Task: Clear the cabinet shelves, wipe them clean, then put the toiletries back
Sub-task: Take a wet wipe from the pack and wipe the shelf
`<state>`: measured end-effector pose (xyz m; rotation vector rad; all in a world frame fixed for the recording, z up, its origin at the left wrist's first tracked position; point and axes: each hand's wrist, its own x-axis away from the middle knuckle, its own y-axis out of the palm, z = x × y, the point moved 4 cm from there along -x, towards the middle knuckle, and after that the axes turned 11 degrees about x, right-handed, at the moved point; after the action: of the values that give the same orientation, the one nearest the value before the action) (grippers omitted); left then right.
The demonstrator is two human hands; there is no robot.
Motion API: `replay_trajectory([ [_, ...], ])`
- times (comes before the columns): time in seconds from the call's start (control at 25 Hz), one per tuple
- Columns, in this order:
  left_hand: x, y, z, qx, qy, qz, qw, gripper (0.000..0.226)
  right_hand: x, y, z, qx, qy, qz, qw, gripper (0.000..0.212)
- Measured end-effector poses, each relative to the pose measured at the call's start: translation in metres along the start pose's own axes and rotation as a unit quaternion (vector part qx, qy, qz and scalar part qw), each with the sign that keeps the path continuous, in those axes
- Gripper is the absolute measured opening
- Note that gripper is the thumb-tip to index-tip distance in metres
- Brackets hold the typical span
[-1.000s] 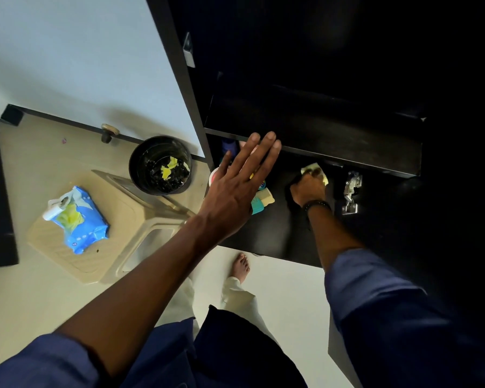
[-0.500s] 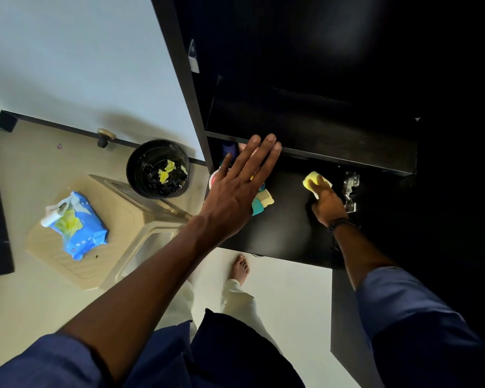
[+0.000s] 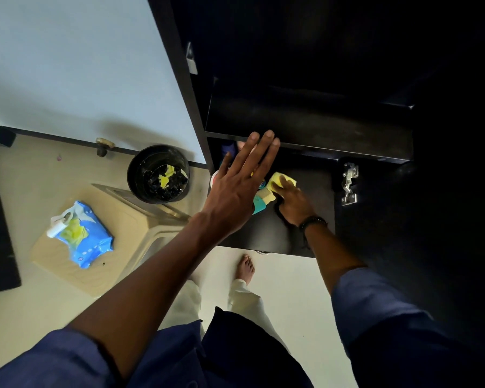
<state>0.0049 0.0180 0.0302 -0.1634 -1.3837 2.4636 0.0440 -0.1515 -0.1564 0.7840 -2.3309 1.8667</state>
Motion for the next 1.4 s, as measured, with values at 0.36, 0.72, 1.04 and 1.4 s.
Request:
replay_trajectory([
  [0.36,0.0,0.001,-0.004,0.004,0.01,-0.003,1.0,0.112,0.044,-0.002,0.067,-0.037,0.206,0.068,0.975,0.048],
  [0.72,0.051,0.033,-0.012,-0.05,0.029,-0.041,0.997,0.11,0.132,0.069,-0.048,0.025,0.029,0.098,0.994,0.047],
  [1.04,0.119,0.072,-0.071,-0.06,-0.088,-0.245,0.964,0.089,0.111,0.046,0.044,-0.074,0.217,0.111,0.967,0.042],
  [1.4,0.143,0.082,-0.086,-0.023,-0.139,-0.25,0.958,0.081,0.091,0.053,-0.064,-0.024,0.082,0.042,0.995,0.04],
])
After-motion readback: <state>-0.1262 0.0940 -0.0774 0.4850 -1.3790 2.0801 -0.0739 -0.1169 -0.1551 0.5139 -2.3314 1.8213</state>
